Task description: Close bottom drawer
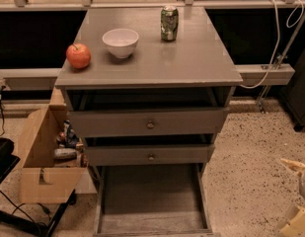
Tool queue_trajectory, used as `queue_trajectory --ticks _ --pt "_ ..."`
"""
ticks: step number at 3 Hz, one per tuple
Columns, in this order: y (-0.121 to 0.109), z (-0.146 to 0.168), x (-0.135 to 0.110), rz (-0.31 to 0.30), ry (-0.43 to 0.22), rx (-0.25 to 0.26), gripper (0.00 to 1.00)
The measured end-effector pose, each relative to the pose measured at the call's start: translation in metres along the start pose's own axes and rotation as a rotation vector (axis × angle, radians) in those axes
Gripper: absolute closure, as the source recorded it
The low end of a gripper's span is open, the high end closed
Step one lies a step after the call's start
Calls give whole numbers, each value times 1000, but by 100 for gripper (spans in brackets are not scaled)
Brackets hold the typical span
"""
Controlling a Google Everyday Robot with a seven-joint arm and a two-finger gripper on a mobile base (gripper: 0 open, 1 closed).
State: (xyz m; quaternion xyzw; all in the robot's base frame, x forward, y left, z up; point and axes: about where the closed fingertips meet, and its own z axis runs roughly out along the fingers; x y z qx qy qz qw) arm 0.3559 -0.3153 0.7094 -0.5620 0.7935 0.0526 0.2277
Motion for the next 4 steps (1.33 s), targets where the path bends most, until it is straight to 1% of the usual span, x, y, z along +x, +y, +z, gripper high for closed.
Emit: queue_trajectory --ticks 1,2,3,4 --pt "0 0 0 0 0 0 0" --pt "3 6 -4 -19 -7 18 0" --pt "27 72 10 -9 -77 12 0" --pt "45 145 30 -41 -59 -1 0"
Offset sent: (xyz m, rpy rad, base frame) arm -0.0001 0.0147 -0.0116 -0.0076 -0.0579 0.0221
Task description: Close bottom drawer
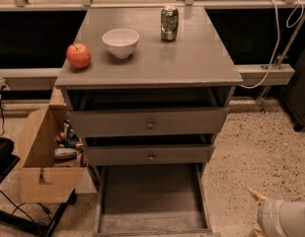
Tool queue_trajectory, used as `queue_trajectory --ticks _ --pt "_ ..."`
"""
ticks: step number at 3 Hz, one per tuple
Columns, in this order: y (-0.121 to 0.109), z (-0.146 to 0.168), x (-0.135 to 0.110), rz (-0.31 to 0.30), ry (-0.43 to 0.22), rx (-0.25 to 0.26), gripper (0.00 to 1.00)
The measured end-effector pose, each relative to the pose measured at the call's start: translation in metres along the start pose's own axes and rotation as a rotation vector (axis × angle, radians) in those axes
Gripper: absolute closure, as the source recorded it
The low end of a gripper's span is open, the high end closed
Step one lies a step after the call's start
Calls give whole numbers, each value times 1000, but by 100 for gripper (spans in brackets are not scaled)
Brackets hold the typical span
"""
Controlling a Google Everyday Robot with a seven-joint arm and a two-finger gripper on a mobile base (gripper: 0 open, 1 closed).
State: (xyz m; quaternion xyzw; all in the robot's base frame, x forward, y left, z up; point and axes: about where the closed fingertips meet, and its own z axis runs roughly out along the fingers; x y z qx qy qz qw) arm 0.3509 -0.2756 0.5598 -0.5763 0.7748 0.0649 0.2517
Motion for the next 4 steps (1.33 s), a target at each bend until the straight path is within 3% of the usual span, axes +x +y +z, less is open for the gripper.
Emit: queue_trajectory --ticks 1,2,3,4 --pt "-1 81 33 33 -51 41 0" --pt "4 133 52 78 -106 36 0" --pt "19 174 74 154 -173 6 0" --pt "27 186 74 168 -185 -11 0"
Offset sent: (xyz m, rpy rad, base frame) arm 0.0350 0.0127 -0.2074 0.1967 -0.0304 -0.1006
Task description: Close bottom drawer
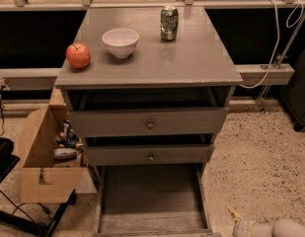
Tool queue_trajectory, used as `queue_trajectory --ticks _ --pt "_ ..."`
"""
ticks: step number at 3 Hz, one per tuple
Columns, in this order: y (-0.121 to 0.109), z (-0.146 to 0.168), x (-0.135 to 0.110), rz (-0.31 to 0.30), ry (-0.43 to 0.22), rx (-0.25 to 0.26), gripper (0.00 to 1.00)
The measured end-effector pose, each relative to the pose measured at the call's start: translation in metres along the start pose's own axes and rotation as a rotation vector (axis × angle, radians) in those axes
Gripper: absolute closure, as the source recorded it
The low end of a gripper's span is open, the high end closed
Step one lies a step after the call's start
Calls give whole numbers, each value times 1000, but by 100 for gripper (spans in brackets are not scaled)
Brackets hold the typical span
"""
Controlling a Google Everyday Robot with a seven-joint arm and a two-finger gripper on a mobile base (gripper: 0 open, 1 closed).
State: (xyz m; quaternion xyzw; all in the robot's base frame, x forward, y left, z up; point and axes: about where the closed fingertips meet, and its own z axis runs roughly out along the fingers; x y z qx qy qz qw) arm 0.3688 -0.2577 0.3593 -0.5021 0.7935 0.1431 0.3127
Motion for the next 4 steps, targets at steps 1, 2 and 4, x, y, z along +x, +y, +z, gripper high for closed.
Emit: queue_trajectory --ticks 1,2,4 --pt "5 4 3 9 6 -9 0" --pt "45 25 63 131 14 -54 26" --pt "111 82 172 325 23 -155 73"
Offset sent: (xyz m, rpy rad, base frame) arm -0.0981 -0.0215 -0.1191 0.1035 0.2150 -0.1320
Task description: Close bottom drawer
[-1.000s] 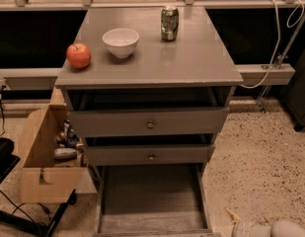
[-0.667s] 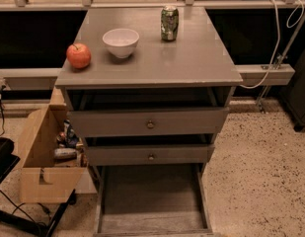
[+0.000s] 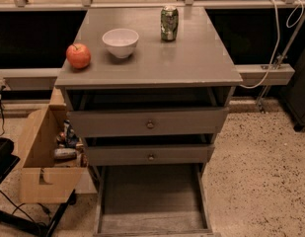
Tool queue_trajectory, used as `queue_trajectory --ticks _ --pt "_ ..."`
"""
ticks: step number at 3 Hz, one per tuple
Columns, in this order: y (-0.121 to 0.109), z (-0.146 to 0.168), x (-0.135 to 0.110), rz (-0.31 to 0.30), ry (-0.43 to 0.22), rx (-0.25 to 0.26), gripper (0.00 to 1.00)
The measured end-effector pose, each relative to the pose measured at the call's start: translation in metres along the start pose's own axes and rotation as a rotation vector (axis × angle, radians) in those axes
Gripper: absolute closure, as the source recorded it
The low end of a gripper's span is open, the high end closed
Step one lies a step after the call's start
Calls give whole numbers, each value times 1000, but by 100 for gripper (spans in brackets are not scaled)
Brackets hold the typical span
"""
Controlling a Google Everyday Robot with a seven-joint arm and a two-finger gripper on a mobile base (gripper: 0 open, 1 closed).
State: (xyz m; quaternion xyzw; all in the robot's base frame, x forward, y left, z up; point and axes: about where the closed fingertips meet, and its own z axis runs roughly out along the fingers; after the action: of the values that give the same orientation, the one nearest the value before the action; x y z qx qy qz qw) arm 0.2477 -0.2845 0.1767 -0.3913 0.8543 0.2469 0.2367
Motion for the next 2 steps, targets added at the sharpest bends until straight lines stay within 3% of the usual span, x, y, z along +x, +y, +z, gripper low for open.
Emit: queue_trajectory --ticks 1,2 --pt "-20 60 10 33 -63 -53 100" --pt "-39 98 -6 28 -108 -81 100"
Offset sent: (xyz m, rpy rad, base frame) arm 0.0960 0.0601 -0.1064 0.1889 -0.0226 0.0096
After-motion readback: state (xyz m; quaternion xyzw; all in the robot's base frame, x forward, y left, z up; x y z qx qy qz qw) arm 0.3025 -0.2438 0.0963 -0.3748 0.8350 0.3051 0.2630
